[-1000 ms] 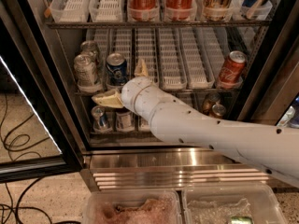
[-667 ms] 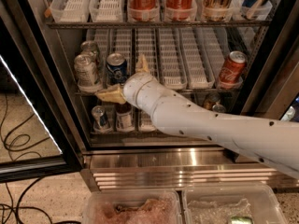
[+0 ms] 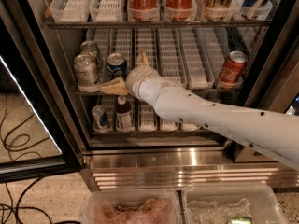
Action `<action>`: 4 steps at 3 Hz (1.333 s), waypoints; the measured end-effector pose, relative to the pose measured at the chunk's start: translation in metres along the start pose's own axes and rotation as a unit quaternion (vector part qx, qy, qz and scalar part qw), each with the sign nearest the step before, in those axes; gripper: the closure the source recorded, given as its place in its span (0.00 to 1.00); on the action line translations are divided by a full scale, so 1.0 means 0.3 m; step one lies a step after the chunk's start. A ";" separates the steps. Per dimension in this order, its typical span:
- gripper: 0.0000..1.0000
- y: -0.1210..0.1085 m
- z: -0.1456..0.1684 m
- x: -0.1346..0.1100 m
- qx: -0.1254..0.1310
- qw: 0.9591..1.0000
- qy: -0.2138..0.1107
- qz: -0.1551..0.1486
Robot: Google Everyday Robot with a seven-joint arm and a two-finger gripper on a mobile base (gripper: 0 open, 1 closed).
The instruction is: Pick pepsi can from middle shelf of fridge
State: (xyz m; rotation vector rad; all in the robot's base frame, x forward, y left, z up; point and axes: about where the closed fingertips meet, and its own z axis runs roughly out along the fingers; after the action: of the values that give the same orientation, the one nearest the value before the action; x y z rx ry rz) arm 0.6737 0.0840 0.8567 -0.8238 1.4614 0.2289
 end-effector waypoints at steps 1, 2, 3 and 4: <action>0.00 -0.010 0.068 0.007 -0.014 1.000 -0.018 0.009; 0.00 -0.009 0.069 0.007 -0.014 1.000 -0.019 0.009; 0.19 -0.009 0.069 0.007 -0.014 1.000 -0.019 0.009; 0.43 -0.009 0.069 0.007 -0.014 1.000 -0.019 0.009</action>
Offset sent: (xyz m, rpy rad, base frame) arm 0.0250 0.0142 -0.0063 0.0523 -0.0075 0.0578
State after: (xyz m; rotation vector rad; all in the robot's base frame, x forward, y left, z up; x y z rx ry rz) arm 0.6919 0.0941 0.8536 -0.8246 1.4337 0.2786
